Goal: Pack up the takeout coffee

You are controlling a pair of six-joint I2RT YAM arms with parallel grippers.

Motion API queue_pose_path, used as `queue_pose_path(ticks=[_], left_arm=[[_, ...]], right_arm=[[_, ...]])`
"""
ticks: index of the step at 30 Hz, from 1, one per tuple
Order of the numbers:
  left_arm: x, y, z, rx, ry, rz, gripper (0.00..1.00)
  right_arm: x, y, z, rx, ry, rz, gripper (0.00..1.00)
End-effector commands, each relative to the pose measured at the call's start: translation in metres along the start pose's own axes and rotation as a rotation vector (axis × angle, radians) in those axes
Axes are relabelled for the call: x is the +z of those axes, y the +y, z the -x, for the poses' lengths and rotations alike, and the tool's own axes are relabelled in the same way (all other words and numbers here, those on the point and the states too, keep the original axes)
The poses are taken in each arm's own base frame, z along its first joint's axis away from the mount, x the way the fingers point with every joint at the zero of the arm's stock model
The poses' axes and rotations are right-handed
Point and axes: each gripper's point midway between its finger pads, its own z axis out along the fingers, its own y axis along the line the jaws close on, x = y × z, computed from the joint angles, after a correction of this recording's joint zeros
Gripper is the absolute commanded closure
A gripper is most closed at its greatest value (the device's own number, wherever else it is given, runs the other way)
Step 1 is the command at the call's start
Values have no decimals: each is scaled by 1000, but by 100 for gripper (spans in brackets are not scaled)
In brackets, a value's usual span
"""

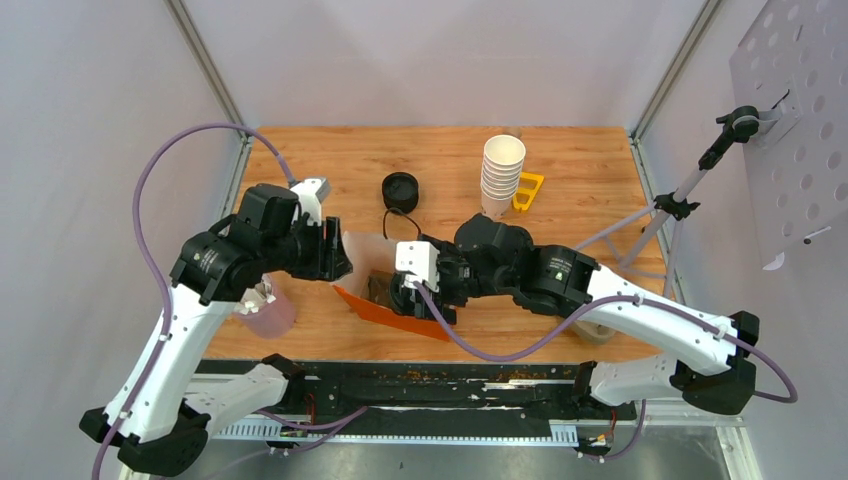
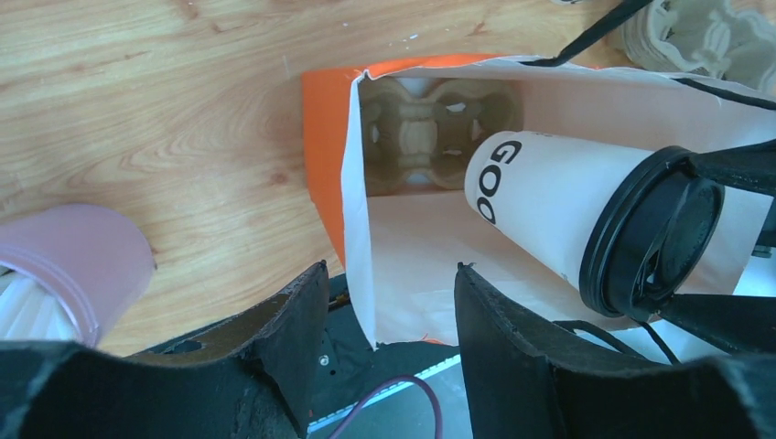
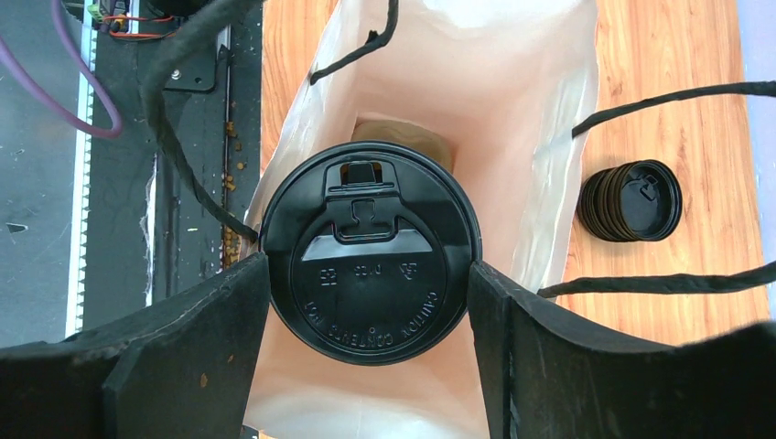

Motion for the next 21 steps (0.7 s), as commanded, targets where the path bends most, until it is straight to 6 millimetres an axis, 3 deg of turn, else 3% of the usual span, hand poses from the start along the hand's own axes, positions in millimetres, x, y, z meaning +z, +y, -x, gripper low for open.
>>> queue_pose_path(ticks=[1, 6, 12, 16, 21], left_arm=[[-16, 5, 7, 25, -43, 30, 40], [-14, 7, -5, 17, -8, 29, 40], [-6, 8, -2, 36, -31, 22, 43], [3, 5, 4, 66, -24, 6, 65], [12, -14, 17, 64, -56, -89, 91]], right_arm=[[-9, 3, 11, -4, -43, -31, 39], [-7, 11, 0, -27, 11, -16, 39], [-5, 15, -5, -36, 23, -9, 39], [-4, 13, -7, -48, 33, -20, 39], [-5, 4, -11, -78, 59, -64, 40]])
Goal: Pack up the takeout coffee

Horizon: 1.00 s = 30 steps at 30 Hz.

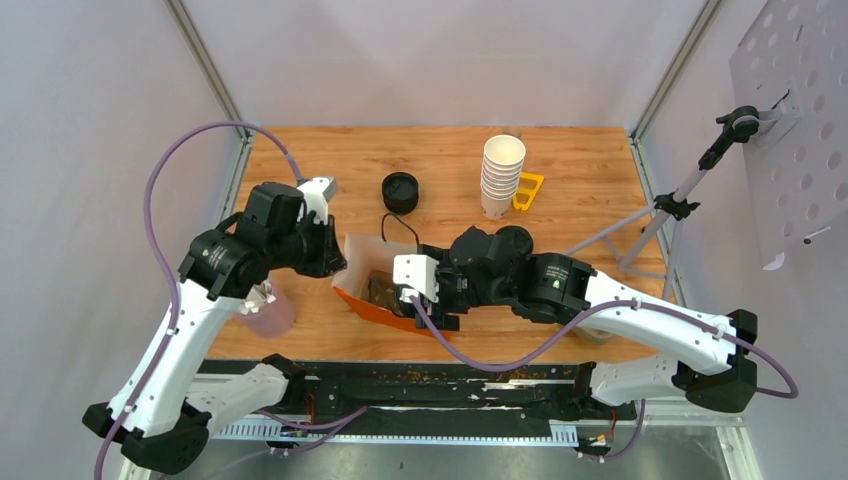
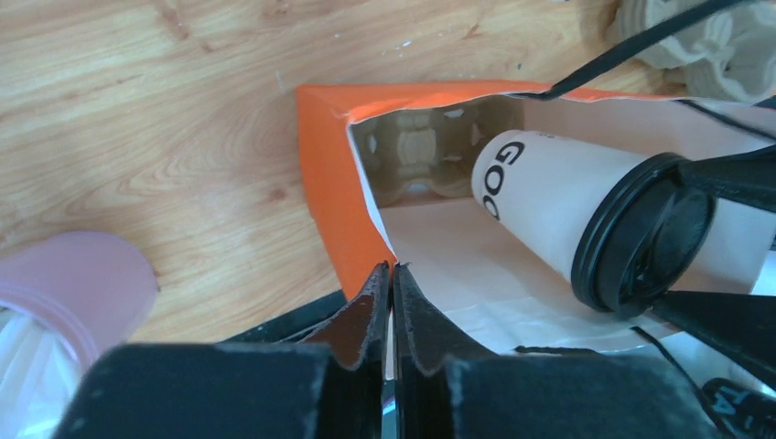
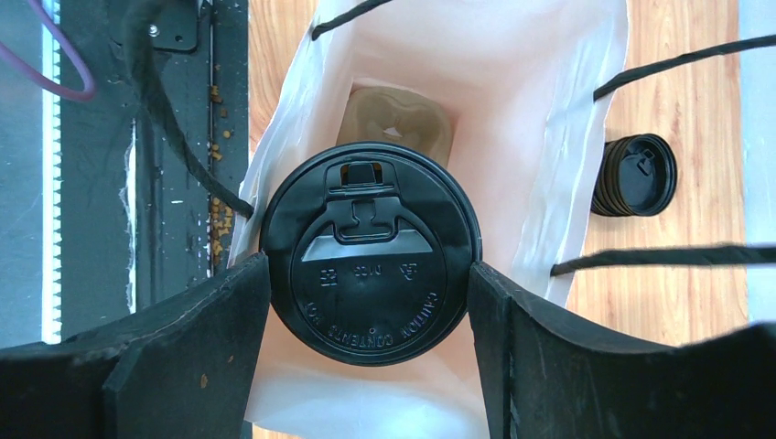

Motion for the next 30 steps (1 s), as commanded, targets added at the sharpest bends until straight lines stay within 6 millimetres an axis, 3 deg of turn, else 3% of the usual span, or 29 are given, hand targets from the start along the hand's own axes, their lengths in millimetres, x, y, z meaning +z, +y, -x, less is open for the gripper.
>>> queue_pose_path(ticks=[1, 2, 7, 17, 22, 24, 28, 30], left_arm=[[8, -19, 22, 19, -71, -102, 96], [9, -21, 24, 19, -72, -113, 99], [15, -25, 42, 28, -109, -118, 100], [32, -24, 99, 69, -307, -85, 100], [31, -32, 112, 59, -377, -125, 100], [29, -33, 113, 38, -378, -127, 100], [16, -20, 114, -21, -358, -32, 67], [11, -14, 113, -14, -349, 9, 57]], right_arm=[[-7, -10, 4, -43, -9, -57, 39], [-7, -13, 3, -48, -3, -68, 40], [-14, -41, -9, -90, 67, -177, 40], [-22, -109, -18, -161, 115, -298, 41], [-27, -126, -13, -189, 94, -311, 41], [-24, -123, -10, -221, 69, -270, 41], [-16, -115, -10, -245, 38, -203, 41], [-11, -108, -8, -240, 24, -161, 42]])
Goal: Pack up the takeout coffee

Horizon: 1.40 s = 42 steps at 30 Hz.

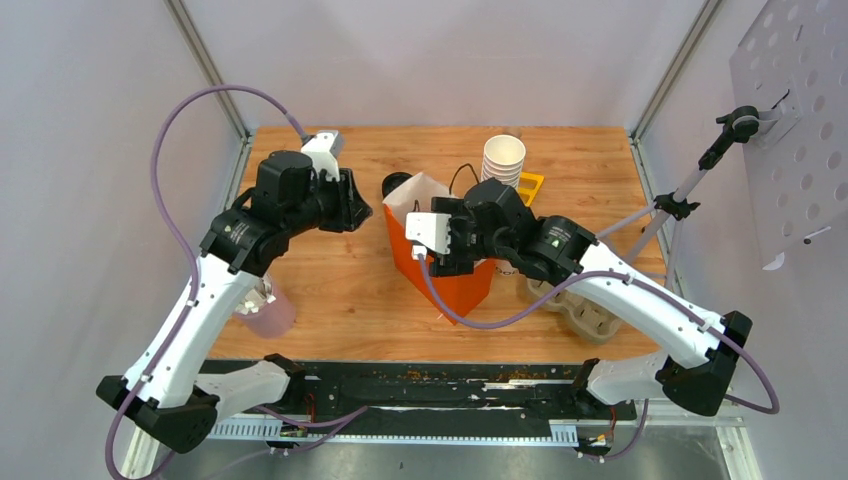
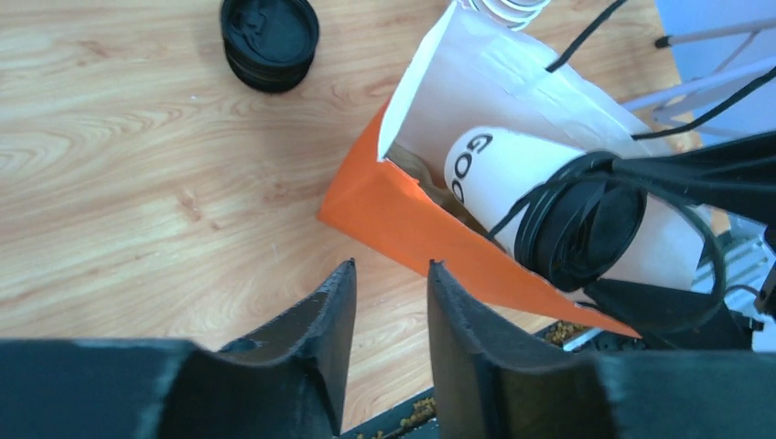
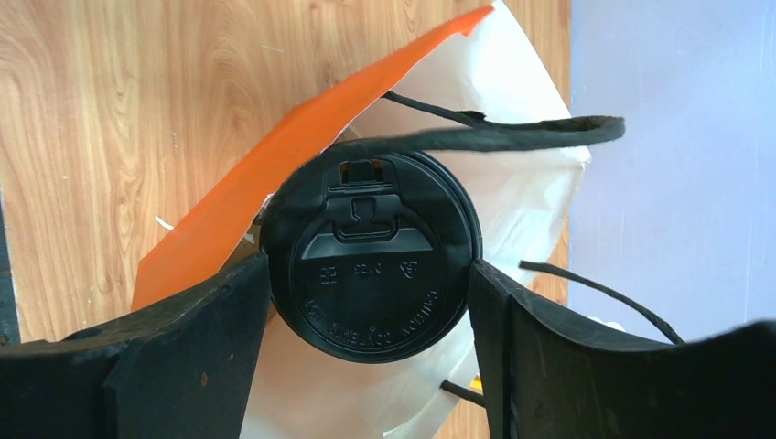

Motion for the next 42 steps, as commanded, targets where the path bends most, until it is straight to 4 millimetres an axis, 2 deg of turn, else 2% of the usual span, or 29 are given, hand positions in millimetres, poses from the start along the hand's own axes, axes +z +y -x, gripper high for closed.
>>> queue_pose_path(ticks=[1, 5, 10, 13, 17, 23, 28, 31, 37, 42], left_arm=[[-20, 9, 21, -2, -51, 82, 52], [-31, 15, 23, 11, -42, 130, 41], [-28, 2, -4, 72, 75, 21, 32], [-29, 8, -21, 93, 158, 36, 29], [-34, 11, -34, 83, 194, 41, 28], [-45, 8, -58, 48, 231, 6, 29], [-56, 7, -80, 16, 263, -26, 31], [-65, 5, -95, -15, 278, -45, 30], [-77, -12, -106, -94, 247, -151, 26], [-78, -3, -111, -79, 243, -114, 31]], right_arm=[[1, 3, 31, -40, -133, 66, 42], [3, 20, 39, -47, -162, 118, 43], [2, 42, 46, -56, -163, 178, 43], [-1, 53, 45, -52, -160, 200, 43], [-9, 69, 46, -53, -159, 210, 43], [-19, 87, 34, -58, -123, 227, 43], [-25, 90, 24, -52, -99, 199, 43], [-26, 91, 26, -40, -106, 185, 43], [-21, 97, 32, -43, -116, 173, 43], [-18, 103, 32, -59, -103, 180, 43]])
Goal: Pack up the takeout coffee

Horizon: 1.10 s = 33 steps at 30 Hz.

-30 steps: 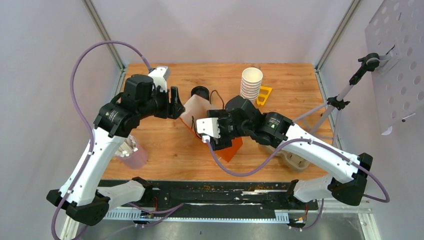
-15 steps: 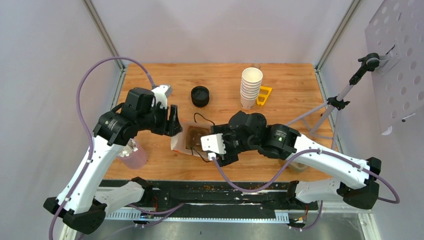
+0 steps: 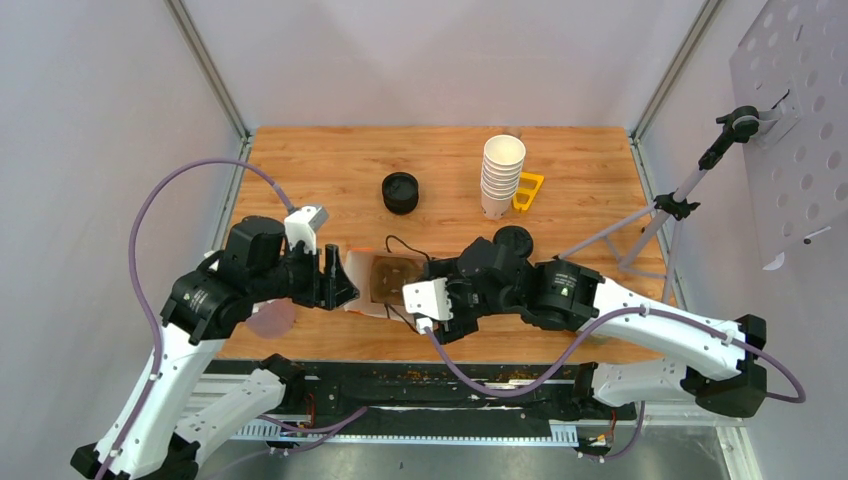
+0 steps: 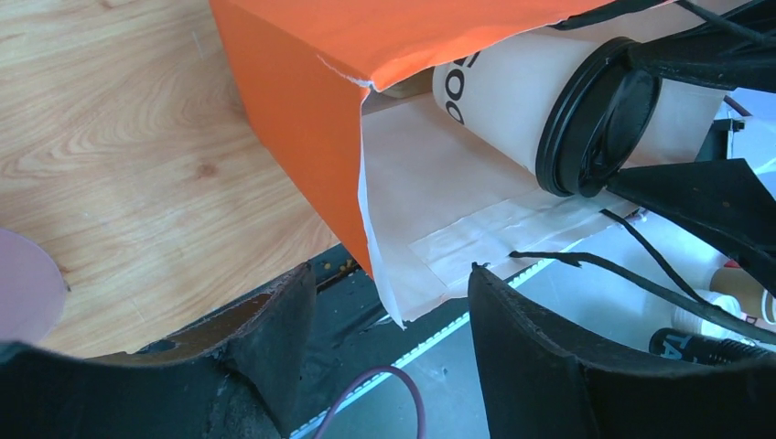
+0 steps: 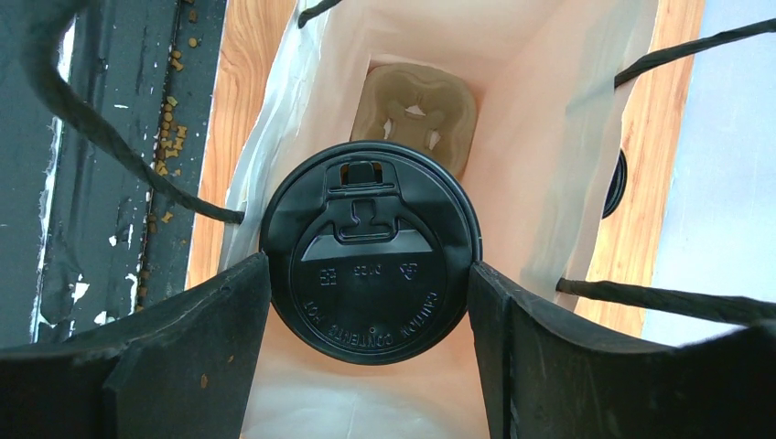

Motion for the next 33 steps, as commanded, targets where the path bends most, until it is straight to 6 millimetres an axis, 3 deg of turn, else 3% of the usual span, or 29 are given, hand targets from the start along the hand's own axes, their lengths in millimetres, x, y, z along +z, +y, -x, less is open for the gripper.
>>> queue_pose_path(ticks=[1, 7, 11, 14, 18, 25, 28, 31, 33], left_arm=[[0, -3, 5, -6, -22, -12, 34], [5, -6, 1, 4, -25, -52, 59], [7, -7, -2, 6, -28, -70, 86], [9, -8, -7, 24, -9, -91, 98], [12, -8, -9, 59, -30, -112, 100], [9, -8, 23, 172, -279, -128, 100], [14, -3, 18, 195, -272, -118, 100], [16, 2, 7, 210, -228, -110, 100], [13, 4, 3, 200, -202, -95, 89]], right_arm=[[2, -6, 9, 7, -21, -47, 43], [4, -8, 17, 6, -38, -63, 43], [14, -8, 27, -16, -44, -77, 43], [23, -7, 33, -44, -42, -85, 43], [33, -8, 34, -64, -40, -84, 43], [51, -25, 30, -135, 0, -141, 43], [56, -31, 33, -162, -8, -148, 43], [63, -22, 34, -172, -25, -100, 43], [67, -16, 31, -164, -23, -79, 43]])
